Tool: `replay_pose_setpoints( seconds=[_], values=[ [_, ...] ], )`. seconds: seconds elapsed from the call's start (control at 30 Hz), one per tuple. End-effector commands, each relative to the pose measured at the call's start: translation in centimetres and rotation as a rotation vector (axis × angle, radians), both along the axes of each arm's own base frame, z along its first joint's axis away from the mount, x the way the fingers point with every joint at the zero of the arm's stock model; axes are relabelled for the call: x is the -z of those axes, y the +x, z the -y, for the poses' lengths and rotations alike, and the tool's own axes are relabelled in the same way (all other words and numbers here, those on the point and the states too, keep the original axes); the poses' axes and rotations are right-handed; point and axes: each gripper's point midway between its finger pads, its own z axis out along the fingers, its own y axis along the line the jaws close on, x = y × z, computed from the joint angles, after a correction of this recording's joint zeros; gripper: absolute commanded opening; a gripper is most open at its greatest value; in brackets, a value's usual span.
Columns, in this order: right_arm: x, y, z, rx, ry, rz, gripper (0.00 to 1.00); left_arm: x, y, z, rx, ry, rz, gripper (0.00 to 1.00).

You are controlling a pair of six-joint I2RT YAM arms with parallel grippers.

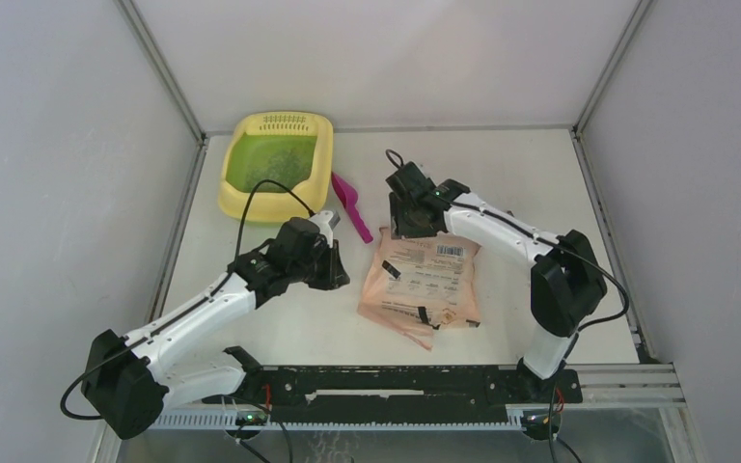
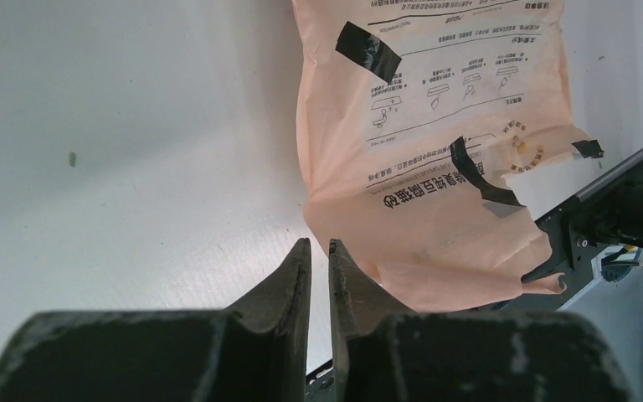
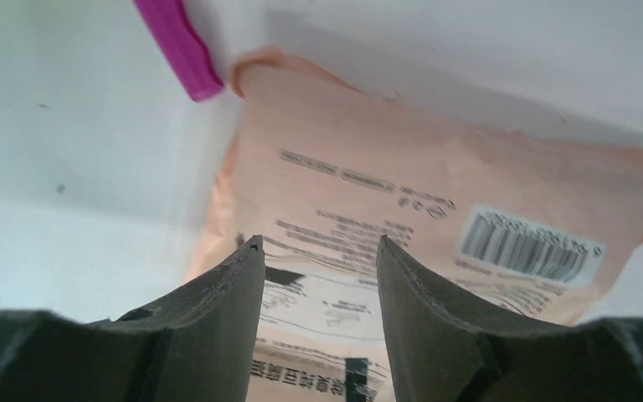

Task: Fill the litter box with clean litter
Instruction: Close the cat litter bag at the center of the board.

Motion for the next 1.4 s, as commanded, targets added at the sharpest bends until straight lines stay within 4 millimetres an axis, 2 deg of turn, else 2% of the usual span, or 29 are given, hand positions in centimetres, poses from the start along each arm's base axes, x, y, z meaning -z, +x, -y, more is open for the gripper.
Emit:
replay_pose_setpoints(
  seconds=[0.0,0.1,0.17,0.33,0.43,0.53,0.67,0.77,0.83,0.93,1.0,1.13,1.3,1.37],
  values=[
    [-0.3,1.0,-2.2,-0.017,-0.022,0.017,0.60,-2.3,0.8,0.7,0.005,-0.032,0.061,0.17],
    [1.3,1.1,-3.5,-0.028,-0.031,-0.016,0.60,-2.3,0.7,0.5,0.006,-0.026,0.064,0.17],
    [3.2,0.7,-3.7,-0.026,-0.059,-0.054,0.59,-2.3,0.7,0.5,0.006,-0.025,0.062,0.17],
    [8.5,-2.2,-2.2,-0.013,-0.113,-0.146,0.58,-2.2,0.5,0.3,0.009,-0.023,0.063,0.17],
    [10.1,-3.8,-1.5,-0.016,-0.126,-0.175,0.57,-2.0,0.5,0.5,0.012,-0.025,0.055,0.17],
    [9.6,-4.1,-1.3,-0.025,-0.134,-0.165,0.56,-2.0,0.6,0.6,0.014,-0.027,0.054,0.17],
    [6.0,-3.6,-0.3,-0.018,-0.123,-0.096,0.56,-2.2,0.5,0.4,0.014,-0.018,0.055,0.18],
    [2.6,-2.8,1.7,0.016,-0.115,-0.033,0.57,-2.5,0.5,0.3,0.012,-0.017,0.060,0.18],
    [1.1,-2.4,3.4,0.045,-0.110,-0.006,0.57,-2.6,0.5,0.4,0.012,-0.020,0.060,0.18],
    [0.1,-1.9,6.3,0.098,-0.097,0.010,0.57,-2.9,0.5,0.5,0.014,-0.025,0.063,0.18],
    [0.5,-1.7,7.9,0.126,-0.091,0.002,0.57,-3.1,0.5,0.5,0.014,-0.028,0.065,0.18],
    [2.5,-1.8,10.1,0.168,-0.079,-0.031,0.57,-3.5,0.5,0.6,0.016,-0.034,0.066,0.18],
    [6.4,-2.6,10.6,0.173,-0.059,-0.092,0.57,-4.1,0.2,0.9,0.021,-0.047,0.064,0.18],
    [8.5,-3.6,10.7,0.171,-0.065,-0.132,0.57,-4.4,-0.1,0.9,0.020,-0.053,0.065,0.19]
  ],
)
